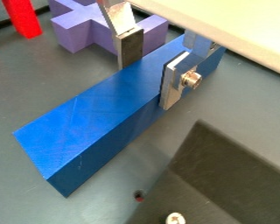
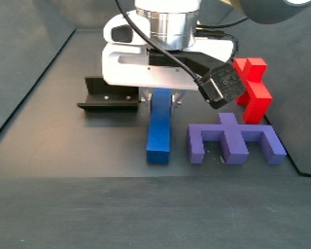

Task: Pick up the blue object. Move up. Move to above the board. Insert the blue object.
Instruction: Pick up the blue object.

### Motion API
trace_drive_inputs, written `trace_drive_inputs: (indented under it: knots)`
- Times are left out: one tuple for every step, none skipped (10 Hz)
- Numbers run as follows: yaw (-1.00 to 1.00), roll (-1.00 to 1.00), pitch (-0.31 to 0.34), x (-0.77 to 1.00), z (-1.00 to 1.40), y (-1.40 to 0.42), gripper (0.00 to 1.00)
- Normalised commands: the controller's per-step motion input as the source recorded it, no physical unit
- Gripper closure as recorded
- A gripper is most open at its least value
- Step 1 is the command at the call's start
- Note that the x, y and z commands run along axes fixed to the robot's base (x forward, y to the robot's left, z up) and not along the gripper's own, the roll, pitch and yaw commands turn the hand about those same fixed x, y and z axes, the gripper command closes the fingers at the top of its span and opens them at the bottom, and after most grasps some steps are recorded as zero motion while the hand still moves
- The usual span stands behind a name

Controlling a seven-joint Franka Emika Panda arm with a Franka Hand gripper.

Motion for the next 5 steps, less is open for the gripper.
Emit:
trace_drive_inputs:
  knots:
    - [0.00, 0.00, 0.000, 0.00, 0.00, 0.00, 1.00]
    - [0.00, 0.00, 0.000, 0.00, 0.00, 0.00, 1.00]
    - [0.00, 0.00, 0.000, 0.00, 0.00, 0.00, 1.00]
    - [0.00, 0.00, 0.000, 0.00, 0.00, 0.00, 1.00]
    - [0.00, 0.00, 0.000, 0.00, 0.00, 0.00, 1.00]
